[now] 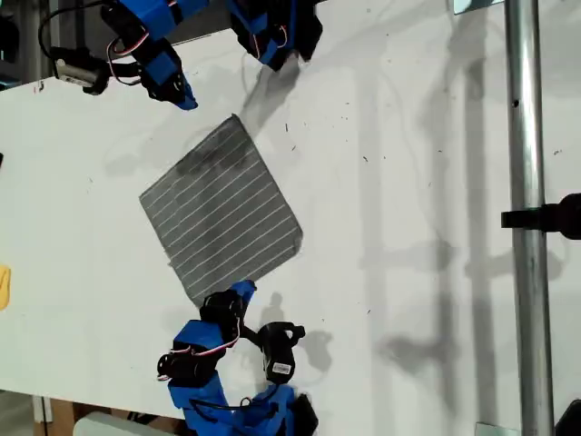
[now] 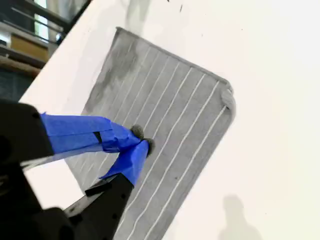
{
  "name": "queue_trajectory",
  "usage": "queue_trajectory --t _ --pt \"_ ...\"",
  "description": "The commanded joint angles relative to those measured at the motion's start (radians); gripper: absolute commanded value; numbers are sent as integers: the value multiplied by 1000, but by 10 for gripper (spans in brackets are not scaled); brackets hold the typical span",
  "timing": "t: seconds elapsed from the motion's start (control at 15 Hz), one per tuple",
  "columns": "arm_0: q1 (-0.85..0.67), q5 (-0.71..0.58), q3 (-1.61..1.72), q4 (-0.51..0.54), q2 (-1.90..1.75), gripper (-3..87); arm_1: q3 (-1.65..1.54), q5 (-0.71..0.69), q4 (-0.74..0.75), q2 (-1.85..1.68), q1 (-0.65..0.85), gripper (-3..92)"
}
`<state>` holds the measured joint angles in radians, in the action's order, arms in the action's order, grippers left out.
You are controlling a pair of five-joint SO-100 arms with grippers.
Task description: Grasp corners of a towel and fold twice.
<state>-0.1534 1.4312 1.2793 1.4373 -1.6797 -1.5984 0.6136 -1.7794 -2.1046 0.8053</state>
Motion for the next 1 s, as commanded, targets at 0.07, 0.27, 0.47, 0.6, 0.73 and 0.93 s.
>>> queue_trajectory --t 0.07,0.27,0.47,0.6,0.73,0.93 --pt "20 -5 -140 34 43 -29 60 -54 -32 32 34 235" --pt "20 -12 -138 43 46 -29 29 -91 -57 121 54 454" --pt "25 -17 -132 58 46 -29 -61 -94 8 124 49 445" --pt "34 -17 -115 66 38 -29 -193 -51 109 126 23 442" --pt "37 -21 -89 74 25 -29 -356 -15 258 135 25 440" --pt "40 -34 -57 78 -15 -29 -538 -12 445 121 60 438"
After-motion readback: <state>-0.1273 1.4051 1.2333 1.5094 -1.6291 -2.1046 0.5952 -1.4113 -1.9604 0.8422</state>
